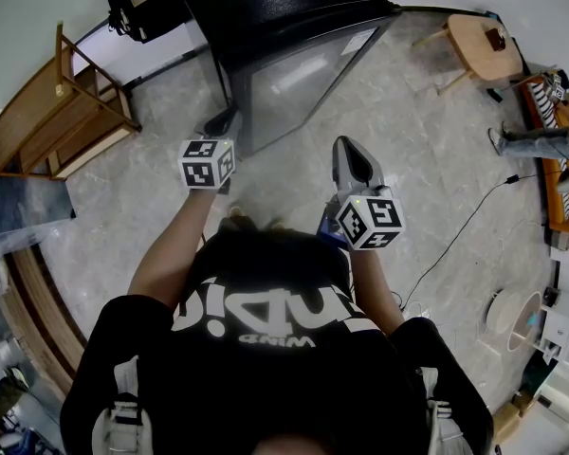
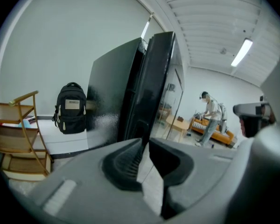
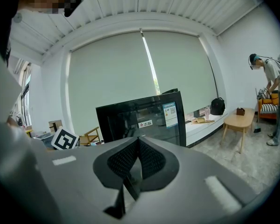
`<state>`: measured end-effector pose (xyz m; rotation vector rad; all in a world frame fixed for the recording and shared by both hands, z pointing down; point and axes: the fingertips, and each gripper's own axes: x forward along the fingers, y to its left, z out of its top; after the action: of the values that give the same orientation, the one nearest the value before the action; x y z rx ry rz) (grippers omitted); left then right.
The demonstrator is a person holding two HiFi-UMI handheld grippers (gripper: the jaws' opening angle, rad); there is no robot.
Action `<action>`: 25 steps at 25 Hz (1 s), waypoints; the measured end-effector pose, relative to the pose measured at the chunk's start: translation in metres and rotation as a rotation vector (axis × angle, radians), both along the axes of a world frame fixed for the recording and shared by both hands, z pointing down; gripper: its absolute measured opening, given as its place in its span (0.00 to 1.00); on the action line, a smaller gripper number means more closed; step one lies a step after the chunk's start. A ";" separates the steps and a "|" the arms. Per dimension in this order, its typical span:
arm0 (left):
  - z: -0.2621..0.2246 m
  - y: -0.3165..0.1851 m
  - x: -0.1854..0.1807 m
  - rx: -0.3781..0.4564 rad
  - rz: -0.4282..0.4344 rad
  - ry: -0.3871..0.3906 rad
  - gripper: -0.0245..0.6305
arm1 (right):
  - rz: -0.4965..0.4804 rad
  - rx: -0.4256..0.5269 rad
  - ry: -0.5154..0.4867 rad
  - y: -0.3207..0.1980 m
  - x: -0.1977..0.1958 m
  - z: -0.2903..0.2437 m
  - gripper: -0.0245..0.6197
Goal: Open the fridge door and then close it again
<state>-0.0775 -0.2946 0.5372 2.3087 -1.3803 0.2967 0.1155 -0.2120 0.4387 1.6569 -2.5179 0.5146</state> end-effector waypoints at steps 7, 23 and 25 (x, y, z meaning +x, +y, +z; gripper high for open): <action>0.002 -0.010 -0.006 0.002 -0.009 -0.006 0.11 | 0.003 -0.003 -0.002 -0.005 0.001 0.002 0.04; 0.001 -0.014 -0.011 -0.057 -0.053 0.018 0.12 | 0.005 0.000 -0.001 -0.006 0.008 -0.001 0.04; -0.001 -0.011 -0.013 -0.066 -0.062 0.010 0.07 | 0.009 0.003 -0.002 -0.005 0.010 -0.002 0.04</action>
<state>-0.0905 -0.3053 0.5357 2.2069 -1.4132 0.3070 0.1258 -0.2172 0.4362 1.6706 -2.5150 0.5139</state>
